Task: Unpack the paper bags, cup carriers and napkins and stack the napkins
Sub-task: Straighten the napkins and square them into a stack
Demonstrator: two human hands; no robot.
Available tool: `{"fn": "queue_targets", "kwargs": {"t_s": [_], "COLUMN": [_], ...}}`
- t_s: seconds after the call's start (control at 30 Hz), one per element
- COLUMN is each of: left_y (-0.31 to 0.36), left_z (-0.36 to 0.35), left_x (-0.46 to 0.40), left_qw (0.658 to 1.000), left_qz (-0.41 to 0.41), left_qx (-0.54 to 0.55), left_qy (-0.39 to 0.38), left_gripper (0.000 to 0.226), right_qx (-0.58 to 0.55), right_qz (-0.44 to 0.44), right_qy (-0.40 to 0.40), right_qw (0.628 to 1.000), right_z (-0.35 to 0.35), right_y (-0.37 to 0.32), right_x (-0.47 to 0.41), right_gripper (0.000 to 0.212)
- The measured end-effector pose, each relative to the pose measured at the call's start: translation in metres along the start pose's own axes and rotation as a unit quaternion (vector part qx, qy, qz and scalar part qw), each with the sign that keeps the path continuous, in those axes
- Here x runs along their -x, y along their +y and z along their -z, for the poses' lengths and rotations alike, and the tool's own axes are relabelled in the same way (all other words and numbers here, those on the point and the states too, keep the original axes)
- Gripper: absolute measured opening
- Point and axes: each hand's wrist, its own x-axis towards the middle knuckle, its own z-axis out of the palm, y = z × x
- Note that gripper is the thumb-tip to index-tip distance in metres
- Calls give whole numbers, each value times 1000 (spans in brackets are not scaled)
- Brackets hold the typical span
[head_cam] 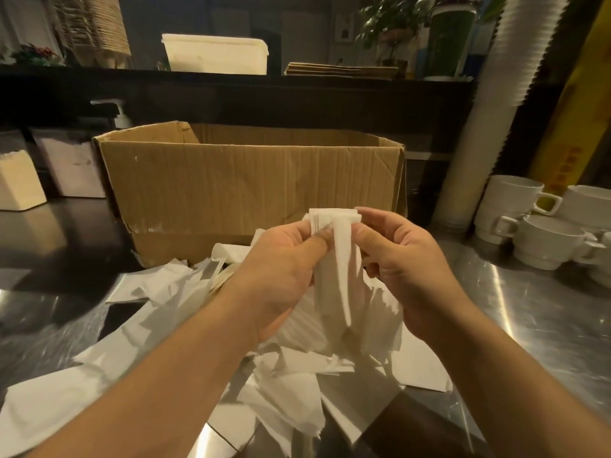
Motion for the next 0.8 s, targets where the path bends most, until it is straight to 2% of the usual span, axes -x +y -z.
{"fn": "queue_targets", "kwargs": {"t_s": [0.1, 0.17, 0.23, 0.33, 0.5, 0.57, 0.63, 0.7, 0.8], "left_y": [3, 2, -2, -3, 2, 4, 6, 8, 7], "left_z": [2, 3, 1, -5, -4, -3, -2, -1, 1], "left_x": [2, 2, 1, 1, -3, -2, 0, 2, 4], "left_qw": [998, 995, 996, 999, 980, 963, 945, 934, 920], "left_qz": [7, -2, 2, 32, 92, 105, 112, 119, 136], "left_qx": [54, 55, 20, -8, 170, 242, 304, 337, 366], "left_qy": [-40, -83, -82, -17, 52, 52, 43, 28, 37], "left_gripper": [60, 66, 55, 28, 35, 40, 42, 44, 45], "right_qx": [-13, -52, -86, -47, 19, 124, 266, 400, 510], "right_qz": [-26, -35, -41, -43, -92, -87, -83, -110, -166], "right_qy": [0, -4, -17, -14, 24, 23, -12, -78, -161], "right_qw": [1000, 998, 995, 998, 995, 988, 960, 907, 828], "right_z": [-2, -3, -2, -2, 10, 18, 25, 31, 40], "right_y": [-3, -4, -7, -10, -19, -27, -35, -37, -27], "right_x": [2, 4, 6, 5, -10, -18, -23, -24, -17], "right_gripper": [13, 14, 21, 22, 15, 17, 27, 43, 57]}}
